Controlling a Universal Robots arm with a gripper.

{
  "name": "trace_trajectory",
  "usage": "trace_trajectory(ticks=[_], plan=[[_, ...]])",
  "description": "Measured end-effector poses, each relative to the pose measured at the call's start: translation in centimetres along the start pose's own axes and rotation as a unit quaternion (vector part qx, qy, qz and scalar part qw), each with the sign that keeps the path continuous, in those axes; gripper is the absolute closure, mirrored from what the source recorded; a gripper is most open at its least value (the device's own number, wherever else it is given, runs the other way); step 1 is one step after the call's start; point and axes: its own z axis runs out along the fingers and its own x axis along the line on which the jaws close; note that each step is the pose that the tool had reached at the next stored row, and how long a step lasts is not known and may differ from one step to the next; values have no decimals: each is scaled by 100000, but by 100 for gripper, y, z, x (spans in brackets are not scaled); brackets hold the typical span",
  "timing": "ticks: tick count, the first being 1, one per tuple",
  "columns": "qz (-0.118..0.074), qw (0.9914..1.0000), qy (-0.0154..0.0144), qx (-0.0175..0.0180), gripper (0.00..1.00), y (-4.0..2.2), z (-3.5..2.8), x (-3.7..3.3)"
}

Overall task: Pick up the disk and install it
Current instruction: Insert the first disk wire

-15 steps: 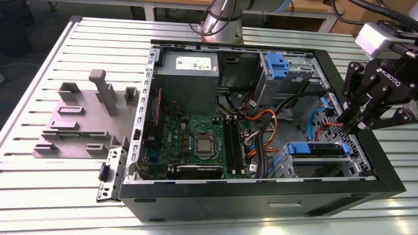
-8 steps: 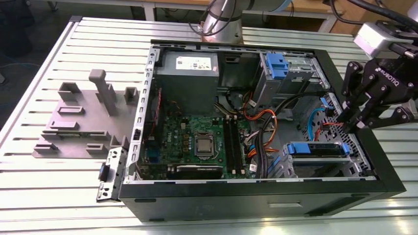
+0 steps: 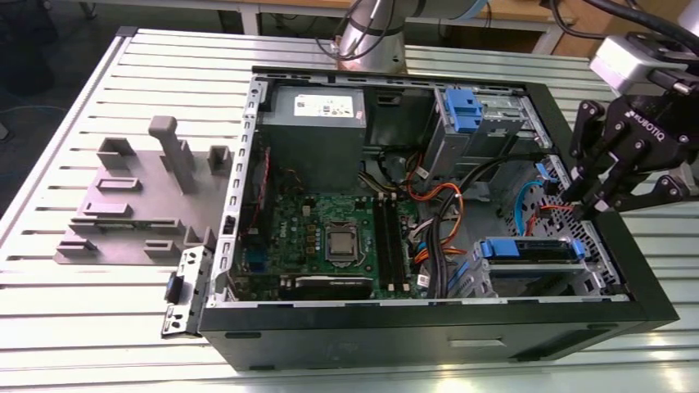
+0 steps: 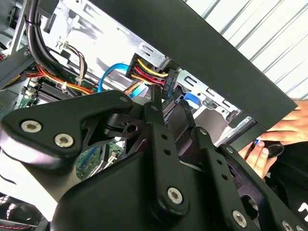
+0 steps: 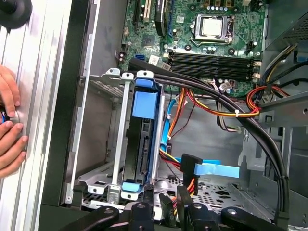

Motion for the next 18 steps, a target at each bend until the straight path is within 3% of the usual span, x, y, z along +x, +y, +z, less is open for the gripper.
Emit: trace_trajectory(ticks=[13,18], plan=[[-1645,99986,223,160,67,-33,15,-12],[-2279,99971,794,168,67,-40,31,-17]])
